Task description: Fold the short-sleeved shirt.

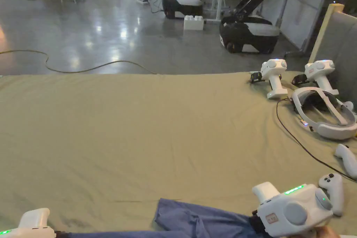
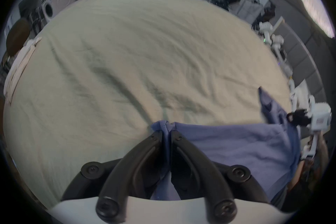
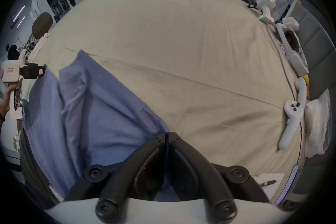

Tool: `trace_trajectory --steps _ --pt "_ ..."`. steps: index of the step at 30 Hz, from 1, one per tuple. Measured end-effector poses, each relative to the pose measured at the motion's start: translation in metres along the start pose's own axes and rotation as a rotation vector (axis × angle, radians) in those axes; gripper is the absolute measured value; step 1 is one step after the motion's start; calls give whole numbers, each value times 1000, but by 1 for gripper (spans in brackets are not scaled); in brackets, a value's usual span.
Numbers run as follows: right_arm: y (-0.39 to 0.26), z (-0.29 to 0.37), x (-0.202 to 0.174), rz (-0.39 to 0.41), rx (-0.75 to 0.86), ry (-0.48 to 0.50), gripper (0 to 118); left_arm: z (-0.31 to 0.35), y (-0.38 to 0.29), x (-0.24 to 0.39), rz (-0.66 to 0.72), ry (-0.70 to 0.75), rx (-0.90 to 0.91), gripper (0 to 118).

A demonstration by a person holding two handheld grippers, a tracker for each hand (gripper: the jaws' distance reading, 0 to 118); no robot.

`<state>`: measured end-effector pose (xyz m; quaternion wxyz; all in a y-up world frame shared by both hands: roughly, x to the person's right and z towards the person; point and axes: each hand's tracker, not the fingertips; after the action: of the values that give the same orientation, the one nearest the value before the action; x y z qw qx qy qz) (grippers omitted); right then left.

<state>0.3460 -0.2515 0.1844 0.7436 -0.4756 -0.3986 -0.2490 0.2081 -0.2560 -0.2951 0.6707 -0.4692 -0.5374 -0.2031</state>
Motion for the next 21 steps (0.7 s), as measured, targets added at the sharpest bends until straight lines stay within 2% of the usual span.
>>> trace_trajectory --steps 2,4,7,11,15,21 --pt "-5 25 -4 -12 72 14 4 42 -5 5 -40 2 145 9" --pt "-9 59 -3 -18 166 14 4 81 -6 9 -77 -45 192 9" --pt "-12 124 -4 -75 342 18 3 158 -11 16 -127 -90 339 9" --pt "-12 213 -8 -116 521 -12 3 269 -13 24 -118 -184 533 9" --pt "-6 295 -9 -164 683 -47 3 364 -3 35 -183 -118 733 9" --pt "13 382 -16 -155 875 -116 3 454 27 40 -246 -44 924 8"
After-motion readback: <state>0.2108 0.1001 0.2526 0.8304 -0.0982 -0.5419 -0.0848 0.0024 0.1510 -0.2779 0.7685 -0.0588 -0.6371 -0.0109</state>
